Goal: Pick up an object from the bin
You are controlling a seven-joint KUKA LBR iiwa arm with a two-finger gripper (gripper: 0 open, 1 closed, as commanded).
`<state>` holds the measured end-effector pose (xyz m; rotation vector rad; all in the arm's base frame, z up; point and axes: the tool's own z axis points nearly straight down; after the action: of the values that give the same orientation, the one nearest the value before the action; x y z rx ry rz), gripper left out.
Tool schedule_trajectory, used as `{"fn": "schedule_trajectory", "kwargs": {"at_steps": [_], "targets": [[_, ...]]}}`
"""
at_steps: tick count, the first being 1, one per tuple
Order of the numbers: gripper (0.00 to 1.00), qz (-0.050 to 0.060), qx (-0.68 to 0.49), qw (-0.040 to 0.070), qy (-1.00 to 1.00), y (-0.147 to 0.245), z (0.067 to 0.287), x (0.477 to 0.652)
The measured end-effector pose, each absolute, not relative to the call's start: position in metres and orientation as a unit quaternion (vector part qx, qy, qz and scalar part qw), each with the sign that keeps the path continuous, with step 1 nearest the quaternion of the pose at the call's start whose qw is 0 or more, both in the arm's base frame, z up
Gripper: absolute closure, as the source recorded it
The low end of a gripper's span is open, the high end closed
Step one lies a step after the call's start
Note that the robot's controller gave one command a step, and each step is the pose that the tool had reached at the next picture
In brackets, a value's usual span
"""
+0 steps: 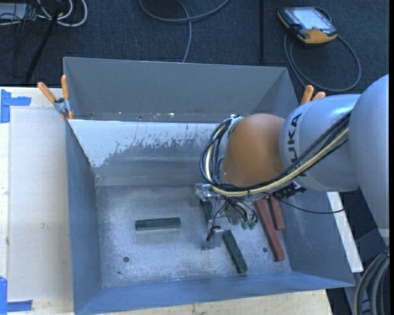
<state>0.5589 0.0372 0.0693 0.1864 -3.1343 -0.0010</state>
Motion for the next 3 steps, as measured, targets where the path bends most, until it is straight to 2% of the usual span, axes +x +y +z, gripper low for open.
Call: {"fn": "schedule_trajectory", "kwargs": {"at_steps": [1, 2, 3], "targets": [[0.0, 0.0, 0.059, 0.001, -0.998, 0.037, 0.069, 0.559], [0.0, 0.0, 0.053, 0.001, -0.999, 0.082, 0.106, 0.575], [0.0, -0.001, 0.108, -0.004, -0.994, 0.12, 0.102, 0.594]]}}
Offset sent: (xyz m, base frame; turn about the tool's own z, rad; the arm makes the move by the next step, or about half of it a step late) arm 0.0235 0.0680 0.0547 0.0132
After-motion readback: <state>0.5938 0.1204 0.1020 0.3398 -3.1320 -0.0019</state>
